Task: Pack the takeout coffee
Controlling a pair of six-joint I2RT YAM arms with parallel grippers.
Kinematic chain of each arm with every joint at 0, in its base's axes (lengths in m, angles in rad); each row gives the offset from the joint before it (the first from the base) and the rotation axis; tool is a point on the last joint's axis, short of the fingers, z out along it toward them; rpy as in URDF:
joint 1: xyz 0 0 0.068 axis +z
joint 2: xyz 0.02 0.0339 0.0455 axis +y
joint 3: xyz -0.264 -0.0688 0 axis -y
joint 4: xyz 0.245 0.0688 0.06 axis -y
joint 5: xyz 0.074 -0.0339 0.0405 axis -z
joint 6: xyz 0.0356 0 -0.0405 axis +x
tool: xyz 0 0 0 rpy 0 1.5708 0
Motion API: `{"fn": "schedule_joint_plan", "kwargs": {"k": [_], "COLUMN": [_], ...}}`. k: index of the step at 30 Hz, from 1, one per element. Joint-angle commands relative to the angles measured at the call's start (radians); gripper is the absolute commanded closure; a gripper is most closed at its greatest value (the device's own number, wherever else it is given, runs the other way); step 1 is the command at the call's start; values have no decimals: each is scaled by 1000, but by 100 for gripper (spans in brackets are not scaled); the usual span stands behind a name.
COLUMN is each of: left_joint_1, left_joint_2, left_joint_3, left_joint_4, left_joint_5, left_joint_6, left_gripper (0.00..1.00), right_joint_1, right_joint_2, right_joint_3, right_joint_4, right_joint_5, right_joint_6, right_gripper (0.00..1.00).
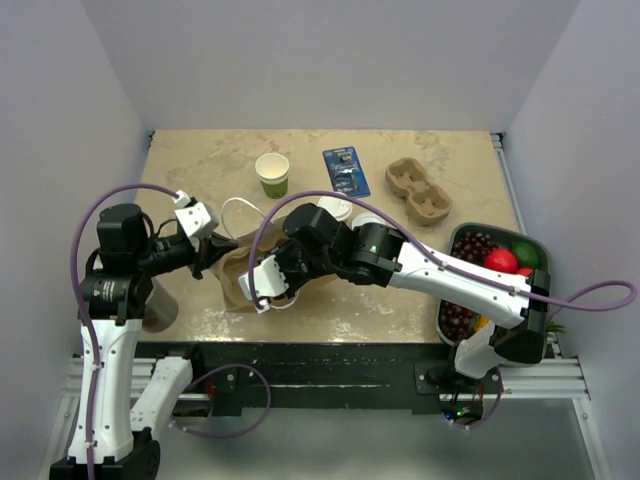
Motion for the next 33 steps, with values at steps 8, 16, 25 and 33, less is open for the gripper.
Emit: {"fn": "schedule_joint_plan", "kwargs": {"k": [8, 16, 25, 33], "left_joint_1": [-4, -4, -2, -2], "left_joint_2": [5, -26, 17, 40], "left_joint_3": [39, 6, 45, 78], "left_joint_4": [79, 95, 9, -27], "left_joint_5": [-10, 4, 74, 77], "left_joint_6": [-170, -187, -227, -279], "left_gripper": [100, 100, 100, 100], "right_joint_1": [66, 68, 76, 77], "right_joint_2": [97, 158, 161, 151], "right_joint_3": [191, 205, 263, 251], "right_joint_4": [-278, -439, -382, -365], "right_joint_5": [232, 272, 320, 269], "right_joint_6": [14, 55, 73, 89], "right_gripper": [100, 100, 100, 100]}}
